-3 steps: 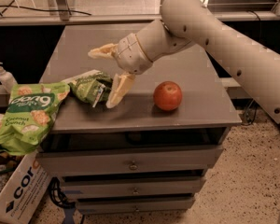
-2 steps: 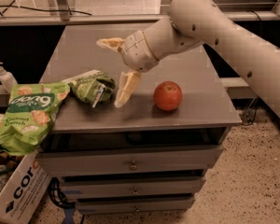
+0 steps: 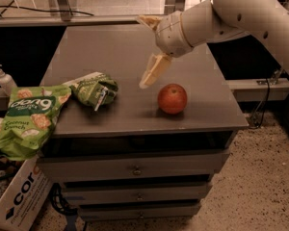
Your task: Move green jalapeno chip bag near green rice chip bag
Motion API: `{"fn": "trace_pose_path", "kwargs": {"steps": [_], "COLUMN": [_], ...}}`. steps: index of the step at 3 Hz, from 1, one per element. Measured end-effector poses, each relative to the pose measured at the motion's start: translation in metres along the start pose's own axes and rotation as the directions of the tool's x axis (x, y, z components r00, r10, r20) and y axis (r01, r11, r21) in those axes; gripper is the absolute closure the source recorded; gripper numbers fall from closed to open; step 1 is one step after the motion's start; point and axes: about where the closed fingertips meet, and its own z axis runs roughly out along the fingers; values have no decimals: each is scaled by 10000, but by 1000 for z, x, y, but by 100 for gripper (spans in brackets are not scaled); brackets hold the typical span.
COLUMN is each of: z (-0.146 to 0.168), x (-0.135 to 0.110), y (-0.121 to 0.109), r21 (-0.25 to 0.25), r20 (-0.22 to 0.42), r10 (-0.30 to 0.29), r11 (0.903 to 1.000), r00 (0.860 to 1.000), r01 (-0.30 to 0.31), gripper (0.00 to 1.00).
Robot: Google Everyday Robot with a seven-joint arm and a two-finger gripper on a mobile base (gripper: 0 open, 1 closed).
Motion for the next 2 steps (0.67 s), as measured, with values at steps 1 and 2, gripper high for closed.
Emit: {"fn": "trace_pose_path", "kwargs": {"steps": [1,2], "z": [-22,-34], "x": [18,42], "y": [-36,-72], "r21": [1522,2869], "r20": [-630,-1067], "r10": [364,963], "r11": [9880,9560], "r00": [9974,9896], "r01": [-264,-621], "gripper": [0,0]}}
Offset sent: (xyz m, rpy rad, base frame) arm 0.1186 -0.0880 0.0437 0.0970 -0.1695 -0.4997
